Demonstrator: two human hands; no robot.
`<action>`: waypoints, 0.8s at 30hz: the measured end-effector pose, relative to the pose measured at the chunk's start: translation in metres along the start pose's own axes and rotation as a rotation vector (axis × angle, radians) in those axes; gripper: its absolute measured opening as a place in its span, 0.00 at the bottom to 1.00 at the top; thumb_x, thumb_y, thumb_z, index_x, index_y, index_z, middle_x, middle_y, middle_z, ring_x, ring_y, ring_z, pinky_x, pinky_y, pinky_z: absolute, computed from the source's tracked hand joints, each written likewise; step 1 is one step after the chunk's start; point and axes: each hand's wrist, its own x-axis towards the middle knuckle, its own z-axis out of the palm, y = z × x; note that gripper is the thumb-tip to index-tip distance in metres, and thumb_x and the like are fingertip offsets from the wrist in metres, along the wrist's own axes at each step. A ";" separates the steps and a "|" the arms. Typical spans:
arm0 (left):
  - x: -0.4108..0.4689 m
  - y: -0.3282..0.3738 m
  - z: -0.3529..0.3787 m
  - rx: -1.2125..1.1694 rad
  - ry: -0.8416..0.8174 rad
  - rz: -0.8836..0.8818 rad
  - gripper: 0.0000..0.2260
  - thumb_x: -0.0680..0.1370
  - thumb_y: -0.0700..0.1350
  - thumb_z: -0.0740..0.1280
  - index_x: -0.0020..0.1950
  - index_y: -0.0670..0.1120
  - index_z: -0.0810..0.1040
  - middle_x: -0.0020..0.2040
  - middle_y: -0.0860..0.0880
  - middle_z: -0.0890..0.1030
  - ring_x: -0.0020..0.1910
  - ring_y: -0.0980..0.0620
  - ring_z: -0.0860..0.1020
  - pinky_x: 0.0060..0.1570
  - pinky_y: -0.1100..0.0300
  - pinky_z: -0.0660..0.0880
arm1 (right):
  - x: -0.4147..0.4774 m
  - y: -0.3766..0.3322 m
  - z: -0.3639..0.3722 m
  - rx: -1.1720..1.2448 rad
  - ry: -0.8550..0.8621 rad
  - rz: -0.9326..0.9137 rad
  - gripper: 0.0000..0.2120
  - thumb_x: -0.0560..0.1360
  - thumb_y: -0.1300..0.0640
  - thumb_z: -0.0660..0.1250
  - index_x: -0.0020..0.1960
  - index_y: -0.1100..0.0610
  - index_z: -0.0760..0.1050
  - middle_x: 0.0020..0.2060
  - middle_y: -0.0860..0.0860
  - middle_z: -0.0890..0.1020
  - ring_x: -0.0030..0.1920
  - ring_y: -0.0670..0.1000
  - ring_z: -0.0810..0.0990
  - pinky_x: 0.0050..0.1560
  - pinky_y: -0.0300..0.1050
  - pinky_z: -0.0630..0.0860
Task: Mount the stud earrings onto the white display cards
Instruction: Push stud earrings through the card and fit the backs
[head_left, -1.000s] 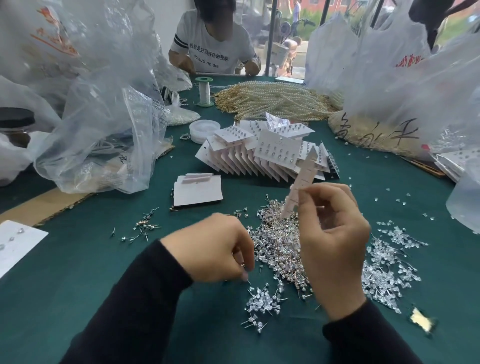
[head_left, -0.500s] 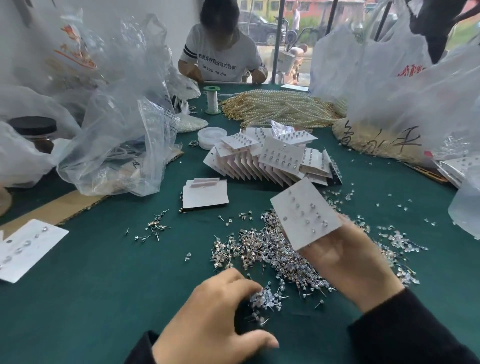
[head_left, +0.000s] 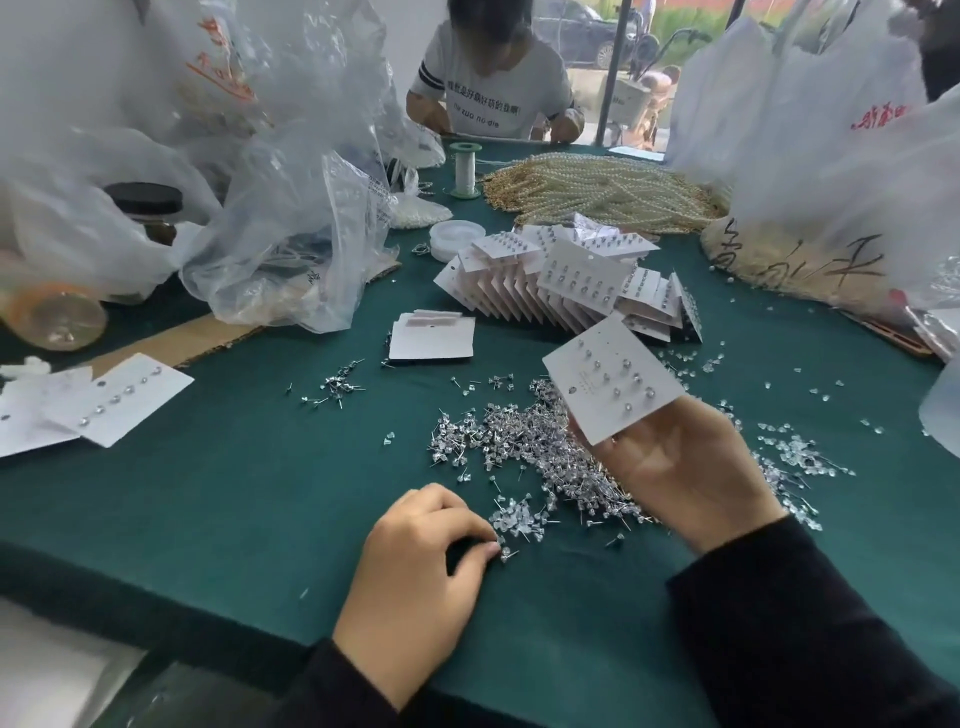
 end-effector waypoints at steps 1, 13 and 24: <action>0.000 0.001 0.000 -0.005 0.007 -0.009 0.06 0.65 0.36 0.76 0.34 0.46 0.82 0.34 0.53 0.78 0.34 0.57 0.75 0.41 0.75 0.65 | -0.001 0.000 0.000 -0.002 -0.008 -0.003 0.19 0.57 0.59 0.80 0.47 0.59 0.83 0.51 0.57 0.83 0.53 0.55 0.81 0.55 0.52 0.77; 0.008 0.000 0.002 -0.092 0.076 -0.148 0.09 0.67 0.44 0.75 0.31 0.50 0.76 0.30 0.53 0.75 0.33 0.58 0.73 0.32 0.72 0.65 | -0.002 -0.007 0.000 0.038 0.074 -0.064 0.10 0.69 0.57 0.65 0.45 0.56 0.84 0.50 0.54 0.83 0.53 0.54 0.81 0.56 0.50 0.75; 0.030 0.036 0.031 0.157 0.015 -0.024 0.16 0.70 0.55 0.70 0.54 0.48 0.80 0.45 0.52 0.74 0.48 0.54 0.71 0.49 0.67 0.64 | -0.002 -0.017 0.000 0.069 0.094 -0.091 0.11 0.70 0.55 0.63 0.42 0.54 0.85 0.50 0.52 0.83 0.58 0.53 0.78 0.58 0.49 0.74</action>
